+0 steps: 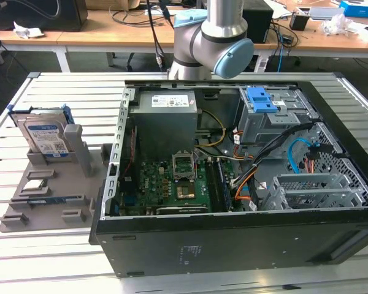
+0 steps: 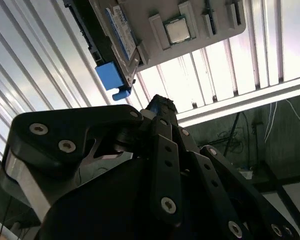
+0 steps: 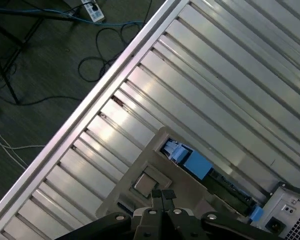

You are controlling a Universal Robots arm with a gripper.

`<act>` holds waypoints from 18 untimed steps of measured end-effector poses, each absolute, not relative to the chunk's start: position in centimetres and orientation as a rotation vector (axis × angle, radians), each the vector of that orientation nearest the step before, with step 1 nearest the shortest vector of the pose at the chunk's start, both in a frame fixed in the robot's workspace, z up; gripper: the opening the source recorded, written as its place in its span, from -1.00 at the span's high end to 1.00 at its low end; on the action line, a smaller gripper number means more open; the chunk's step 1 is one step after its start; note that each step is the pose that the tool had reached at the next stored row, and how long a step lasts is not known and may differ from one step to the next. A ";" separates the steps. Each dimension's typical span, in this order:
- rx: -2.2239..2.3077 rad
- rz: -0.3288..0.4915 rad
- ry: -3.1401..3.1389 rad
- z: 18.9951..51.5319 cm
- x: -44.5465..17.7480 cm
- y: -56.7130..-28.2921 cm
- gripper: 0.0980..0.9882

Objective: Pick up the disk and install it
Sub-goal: 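Pick up the disk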

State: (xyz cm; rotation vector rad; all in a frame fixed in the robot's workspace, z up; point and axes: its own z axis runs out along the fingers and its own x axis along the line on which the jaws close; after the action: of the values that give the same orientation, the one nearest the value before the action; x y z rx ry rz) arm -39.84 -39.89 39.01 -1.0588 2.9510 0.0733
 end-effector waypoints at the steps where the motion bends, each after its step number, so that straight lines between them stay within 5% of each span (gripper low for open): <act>1: -1.074 0.073 2.946 39.0 -39.8 -39.9 0.98; 18: -1.290 0.073 2.861 39.0 -39.8 -39.9 0.98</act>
State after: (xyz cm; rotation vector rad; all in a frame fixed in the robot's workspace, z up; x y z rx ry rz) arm -39.84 -39.88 39.01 -1.2905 2.8615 0.0731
